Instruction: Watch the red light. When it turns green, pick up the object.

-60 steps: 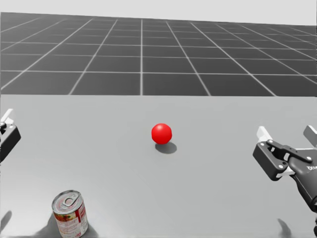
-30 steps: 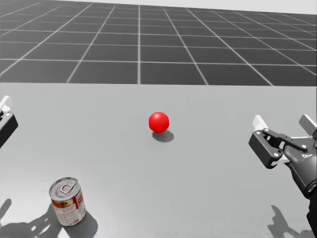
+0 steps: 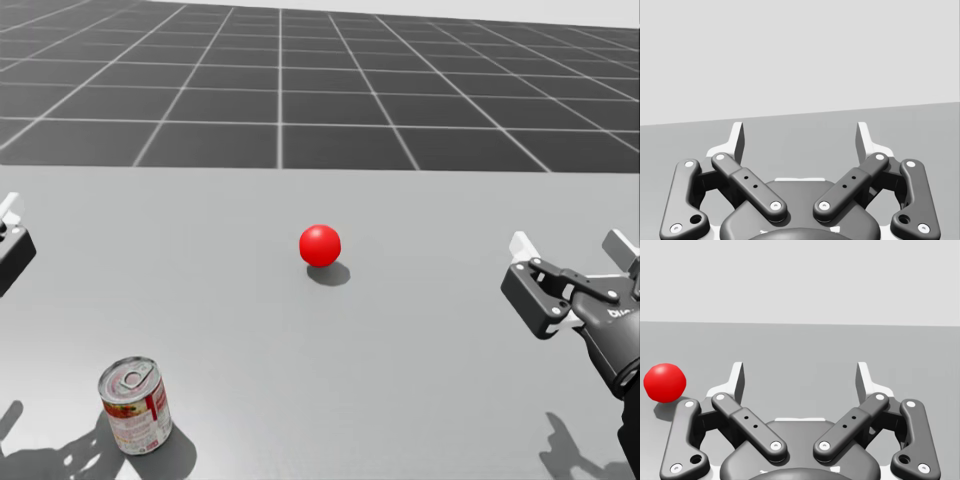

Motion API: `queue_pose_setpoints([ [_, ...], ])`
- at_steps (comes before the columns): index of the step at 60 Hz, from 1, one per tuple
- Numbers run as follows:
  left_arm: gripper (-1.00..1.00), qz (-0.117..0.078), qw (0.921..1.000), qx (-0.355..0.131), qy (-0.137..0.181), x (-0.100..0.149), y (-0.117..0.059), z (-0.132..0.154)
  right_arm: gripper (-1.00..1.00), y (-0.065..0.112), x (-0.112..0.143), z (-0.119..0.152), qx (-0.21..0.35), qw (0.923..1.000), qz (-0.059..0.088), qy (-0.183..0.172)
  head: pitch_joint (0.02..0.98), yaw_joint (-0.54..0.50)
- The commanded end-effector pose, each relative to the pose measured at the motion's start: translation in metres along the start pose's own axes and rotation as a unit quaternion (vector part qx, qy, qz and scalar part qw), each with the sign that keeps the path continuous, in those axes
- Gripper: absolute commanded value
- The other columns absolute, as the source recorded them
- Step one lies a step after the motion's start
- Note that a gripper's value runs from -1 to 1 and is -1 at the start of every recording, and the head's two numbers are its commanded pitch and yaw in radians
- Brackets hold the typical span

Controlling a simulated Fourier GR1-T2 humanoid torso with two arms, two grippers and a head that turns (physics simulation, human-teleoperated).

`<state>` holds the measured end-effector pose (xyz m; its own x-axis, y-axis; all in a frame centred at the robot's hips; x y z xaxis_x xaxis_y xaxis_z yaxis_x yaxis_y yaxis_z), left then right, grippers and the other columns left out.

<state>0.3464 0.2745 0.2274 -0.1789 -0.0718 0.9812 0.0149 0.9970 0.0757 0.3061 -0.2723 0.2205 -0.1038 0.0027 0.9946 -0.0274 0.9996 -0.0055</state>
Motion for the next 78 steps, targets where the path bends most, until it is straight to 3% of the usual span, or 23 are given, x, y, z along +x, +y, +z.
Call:
queue_pose_setpoints([
  [1,-1.00,-0.001,1.0000,-0.002,0.002,-0.0007,-0.0002,-0.0005,-1.00,-0.0004,0.0002,-0.0001,0.000,1.0000,0.000,0.000,0.589,-0.09],
  [40,-1.00,-0.002,1.0000,-0.002,0.002,-0.0008,-0.0002,-0.0007,-1.00,-0.0001,0.0008,0.0000,-0.001,1.0000,0.003,-0.003,0.603,-0.08],
  [67,-1.00,-0.004,0.9999,-0.004,0.009,-0.0037,-0.0012,-0.0022,-1.00,0.0034,-0.0016,0.0002,0.008,0.9999,0.007,0.004,0.797,0.18],
  [78,-1.00,-0.004,0.9999,-0.006,0.008,-0.0036,-0.0017,-0.0033,-1.00,0.0069,-0.0035,0.0000,0.011,0.9999,0.008,0.008,0.829,0.22],
])
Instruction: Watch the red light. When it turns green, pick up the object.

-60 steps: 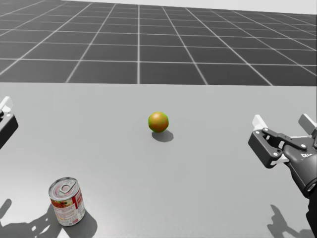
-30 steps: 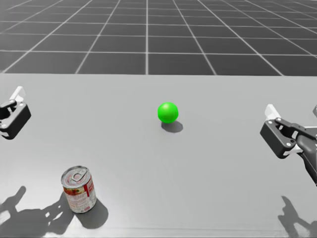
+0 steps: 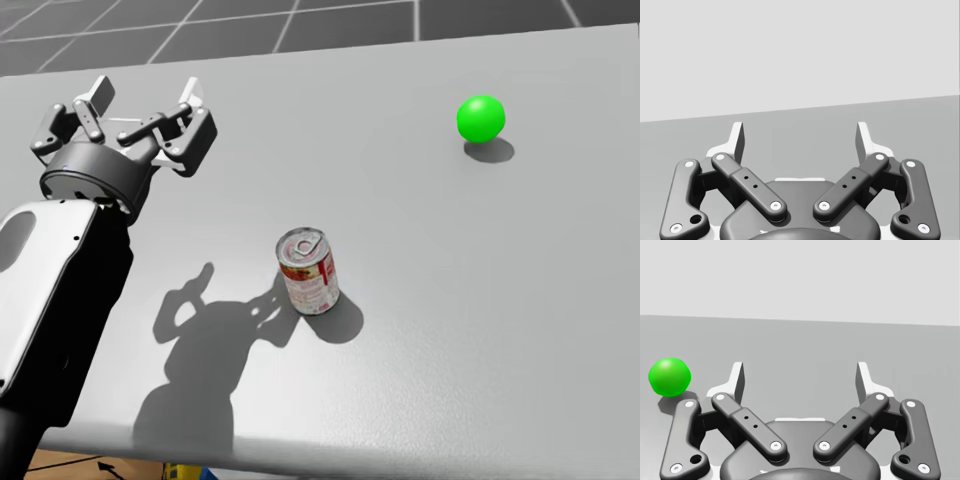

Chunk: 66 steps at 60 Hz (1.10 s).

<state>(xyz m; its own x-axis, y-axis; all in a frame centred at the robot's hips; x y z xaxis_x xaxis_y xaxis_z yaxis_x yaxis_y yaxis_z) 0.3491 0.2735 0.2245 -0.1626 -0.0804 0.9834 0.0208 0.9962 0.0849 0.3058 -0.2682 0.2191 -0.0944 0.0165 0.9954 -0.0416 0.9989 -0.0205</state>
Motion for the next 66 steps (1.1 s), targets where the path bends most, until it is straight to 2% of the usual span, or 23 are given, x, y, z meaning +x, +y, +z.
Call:
queue_pose_setpoints([
  [1,-1.00,-0.001,1.0000,-0.005,0.002,0.000,-0.002,-0.001,-1.00,0.003,-0.002,0.000,0.003,1.0000,0.001,0.004,0.829,0.23],
  [7,-1.00,-0.005,0.9998,-0.017,0.006,0.000,-0.006,0.000,-1.00,0.003,-0.003,-0.001,0.003,1.0000,0.001,0.004,0.831,0.22],
  [13,-1.00,0.001,0.9998,-0.021,0.002,0.003,-0.011,0.002,-1.00,0.004,-0.002,0.000,0.003,1.0000,0.001,0.003,0.832,0.22],
  [15,-1.00,0.007,0.9997,-0.024,0.003,0.005,-0.012,0.003,-1.00,0.004,-0.001,0.000,0.003,1.0000,0.000,0.002,0.832,0.21],
  [18,-1.00,0.031,0.9984,-0.045,0.017,0.007,-0.015,0.006,-1.00,0.005,0.000,0.001,0.004,1.0000,0.000,-0.001,0.828,0.21],
  [20,-1.00,0.033,0.9978,-0.055,0.019,0.010,-0.015,0.008,-1.00,0.005,0.001,0.002,0.004,1.0000,-0.001,-0.002,0.827,0.21],
  [23,-1.00,0.023,0.9991,-0.029,0.019,0.015,-0.018,0.010,-1.00,0.005,0.001,0.002,0.005,1.0000,-0.001,-0.002,0.827,0.21],
  [24,-1.00,0.027,0.9987,-0.039,0.017,0.016,-0.019,0.012,-1.00,0.004,0.001,0.002,0.005,1.0000,-0.001,-0.002,0.827,0.21],
  [29,-1.00,0.006,0.9958,-0.091,-0.001,0.028,-0.024,0.029,-1.00,0.004,0.001,0.002,0.005,1.0000,-0.002,-0.001,0.830,0.21],
  [30,-1.00,0.006,0.9958,-0.091,-0.001,0.028,-0.024,0.029,-1.00,0.004,0.001,0.002,0.005,1.0000,-0.002,-0.001,0.830,0.21],
  [34,-1.00,-0.018,0.9914,-0.130,0.001,0.035,-0.029,0.048,-1.00,0.004,0.001,0.002,0.006,1.0000,-0.002,-0.001,0.832,0.21],
  [39,-1.00,-0.025,0.9872,-0.157,0.012,0.038,-0.030,0.063,-1.00,0.004,0.000,0.001,0.006,1.0000,-0.002,0.000,0.833,0.21],
  [40,-1.00,-0.026,0.9834,-0.178,0.018,0.038,-0.028,0.070,-1.00,0.004,0.000,0.001,0.006,1.0000,-0.002,0.000,0.833,0.21],
  [44,-1.00,-0.019,0.9772,-0.208,0.035,0.038,-0.026,0.079,-1.00,0.004,0.000,0.002,0.006,1.0000,-0.002,0.001,0.833,0.22],
  [45,-1.00,-0.018,0.9716,-0.232,0.045,0.037,-0.024,0.086,-1.00,0.004,0.000,0.002,0.006,1.0000,-0.002,0.001,0.833,0.22],
  [47,-1.00,-0.018,0.9680,-0.246,0.048,0.036,-0.022,0.091,-1.00,0.004,0.000,0.002,0.006,1.0000,-0.003,0.001,0.834,0.22],
  [50,-1.00,-0.014,0.9586,-0.278,0.062,0.032,-0.017,0.102,-1.00,0.004,0.000,0.002,0.006,1.0000,-0.003,0.000,0.834,0.22],
  [55,-1.00,-0.017,0.9492,-0.306,0.073,0.026,-0.011,0.113,-1.00,0.004,0.001,0.002,0.007,1.0000,-0.004,0.000,0.834,0.22],
  [56,-1.00,-0.014,0.9444,-0.318,0.081,0.023,-0.009,0.118,-1.00,0.004,0.001,0.002,0.007,1.0000,-0.004,-0.001,0.834,0.22],
  [59,-1.00,-0.016,0.9401,-0.329,0.088,0.019,-0.007,0.122,-1.00,0.004,0.001,0.002,0.007,1.0000,-0.005,-0.002,0.835,0.22],
  [61,-1.00,-0.014,0.9330,-0.345,0.102,0.013,-0.006,0.128,-1.00,0.004,0.001,0.002,0.007,1.0000,-0.005,-0.002,0.838,0.22],
  [66,-1.00,-0.018,0.9262,-0.356,0.122,0.002,-0.006,0.133,-1.00,0.004,0.001,0.002,0.007,1.0000,-0.005,-0.002,0.840,0.22],
])
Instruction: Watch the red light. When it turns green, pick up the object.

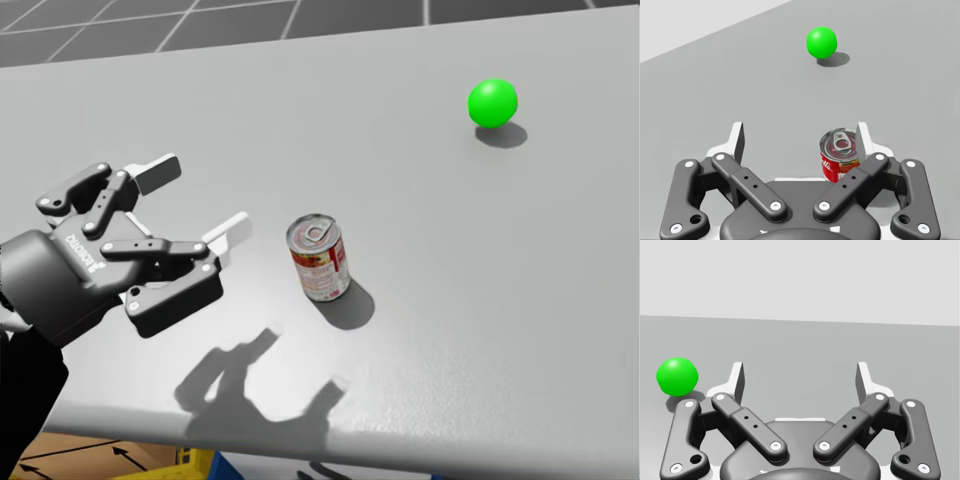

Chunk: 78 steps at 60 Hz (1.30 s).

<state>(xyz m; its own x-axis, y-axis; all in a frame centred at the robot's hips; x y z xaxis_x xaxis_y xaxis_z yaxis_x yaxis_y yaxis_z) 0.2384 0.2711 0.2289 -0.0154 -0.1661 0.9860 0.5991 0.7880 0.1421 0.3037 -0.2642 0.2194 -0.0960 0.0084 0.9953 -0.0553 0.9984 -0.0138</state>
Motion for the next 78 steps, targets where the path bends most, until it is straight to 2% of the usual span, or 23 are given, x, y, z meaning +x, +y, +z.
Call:
queue_pose_setpoints([
  [1,-1.00,0.004,0.9974,-0.056,0.045,-0.029,-0.016,0.015,-1.00,0.000,0.000,0.000,0.000,1.0000,-0.001,-0.001,0.841,0.22],
  [10,-1.00,0.026,0.9955,-0.065,0.064,-0.047,-0.020,0.008,-1.00,0.001,0.000,0.000,0.001,1.0000,0.000,0.000,0.842,0.22],
  [12,-1.00,0.028,0.9951,-0.067,0.067,-0.049,-0.021,0.007,-1.00,0.001,0.000,0.000,0.001,1.0000,0.000,0.000,0.843,0.22],
  [13,-1.00,0.021,0.9948,-0.070,0.071,-0.053,-0.020,0.004,-1.00,0.001,0.000,0.000,0.001,1.0000,0.000,0.000,0.843,0.22],
  [15,-1.00,0.020,0.9946,-0.071,0.074,-0.056,-0.020,0.002,-1.00,0.000,0.000,0.000,0.001,1.0000,0.000,0.000,0.843,0.22],
  [21,-1.00,0.027,0.9927,-0.081,0.085,-0.064,-0.018,-0.007,-1.00,0.000,0.000,0.000,0.001,1.0000,0.000,-0.001,0.844,0.22],
  [25,-1.00,0.041,0.9909,-0.093,0.089,-0.066,-0.018,-0.012,-1.00,0.000,0.000,0.000,0.002,1.0000,0.000,-0.001,0.846,0.22],
  [27,-1.00,0.037,0.9911,-0.088,0.093,-0.067,-0.017,-0.015,-1.00,0.000,0.000,0.000,0.002,1.0000,0.000,-0.001,0.846,0.22],
  [38,-1.00,0.055,0.9884,-0.102,0.098,-0.070,-0.017,-0.039,-1.00,0.000,-0.001,0.000,0.003,1.0000,0.000,0.000,0.847,0.23],
  [47,-1.00,0.058,0.9870,-0.102,0.109,-0.073,-0.018,-0.059,-1.00,0.000,-0.001,0.000,0.003,1.0000,0.000,0.000,0.848,0.22],
  [55,-1.00,0.048,0.9882,-0.095,0.110,-0.074,-0.019,-0.076,-1.00,0.000,-0.001,0.000,0.003,1.0000,0.000,0.000,0.849,0.22],
  [66,-1.00,0.058,0.9877,-0.092,0.113,-0.075,-0.019,-0.094,-1.00,-0.001,0.000,0.000,0.003,1.0000,-0.001,-0.002,0.847,0.22],
  [78,-1.00,0.058,0.9864,-0.094,0.122,-0.084,-0.022,-0.098,-1.00,-0.002,0.001,0.000,0.002,1.0000,0.000,-0.004,0.845,0.21],
])
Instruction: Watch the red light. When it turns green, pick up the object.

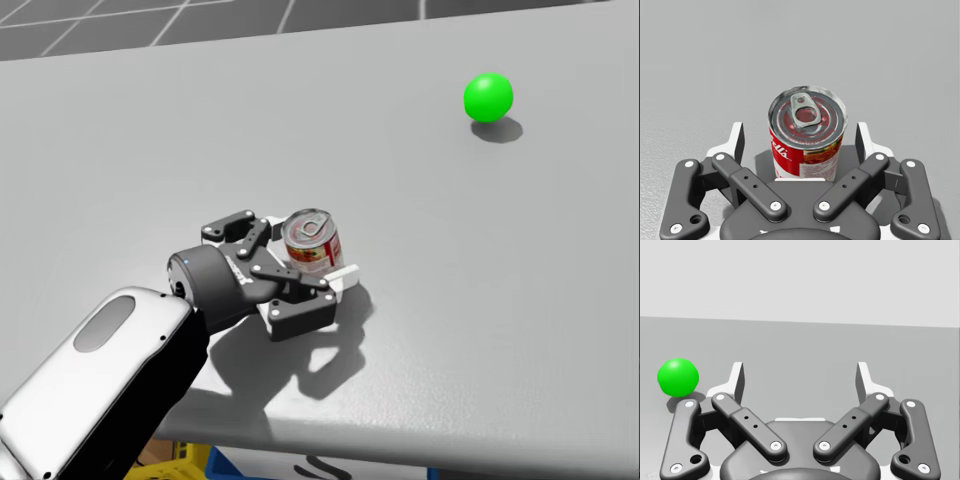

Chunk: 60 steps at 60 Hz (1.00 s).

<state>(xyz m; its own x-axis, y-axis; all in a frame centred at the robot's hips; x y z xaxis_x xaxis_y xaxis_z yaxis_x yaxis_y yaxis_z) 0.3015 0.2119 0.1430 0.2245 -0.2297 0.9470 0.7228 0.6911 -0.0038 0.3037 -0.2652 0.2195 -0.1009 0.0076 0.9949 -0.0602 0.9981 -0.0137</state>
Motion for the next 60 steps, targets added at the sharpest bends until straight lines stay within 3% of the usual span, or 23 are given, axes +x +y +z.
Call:
queue_pose_setpoints([
  [1,-1.00,0.001,1.0000,-0.002,0.008,-0.007,0.001,-0.006,-1.00,-0.001,0.001,0.000,0.000,1.0000,0.000,-0.002,0.845,0.21],
  [2,-0.94,0.001,1.0000,0.000,0.008,-0.007,0.001,-0.006,-1.00,-0.001,0.001,0.000,0.000,1.0000,0.000,-0.002,0.845,0.21],
  [3,0.02,-0.002,1.0000,0.001,0.007,-0.009,0.001,-0.006,-1.00,-0.001,0.001,0.000,0.000,1.0000,0.001,-0.003,0.843,0.21],
  [5,0.85,-0.003,1.0000,-0.002,0.009,-0.009,0.000,-0.005,-1.00,-0.001,0.001,0.000,0.000,1.0000,0.001,-0.003,0.842,0.21],
  [6,0.94,-0.003,0.9999,-0.003,0.009,-0.010,0.000,-0.005,-1.00,-0.001,0.001,0.000,0.000,1.0000,0.001,-0.003,0.841,0.21],
  [16,1.00,-0.018,0.9997,-0.010,0.016,-0.014,-0.004,-0.005,-1.00,-0.001,0.001,0.000,-0.001,1.0000,0.002,-0.004,0.793,0.21],
  [42,1.00,-0.035,0.9989,-0.018,0.026,-0.020,-0.009,-0.006,-1.00,-0.002,0.001,0.001,-0.002,1.0000,-0.003,0.001,0.456,0.23],
  [60,1.00,-0.043,0.9990,-0.012,0.009,-0.005,-0.009,-0.001,-1.00,-0.001,0.002,0.002,0.000,1.0000,-0.003,0.001,0.435,0.24],
])
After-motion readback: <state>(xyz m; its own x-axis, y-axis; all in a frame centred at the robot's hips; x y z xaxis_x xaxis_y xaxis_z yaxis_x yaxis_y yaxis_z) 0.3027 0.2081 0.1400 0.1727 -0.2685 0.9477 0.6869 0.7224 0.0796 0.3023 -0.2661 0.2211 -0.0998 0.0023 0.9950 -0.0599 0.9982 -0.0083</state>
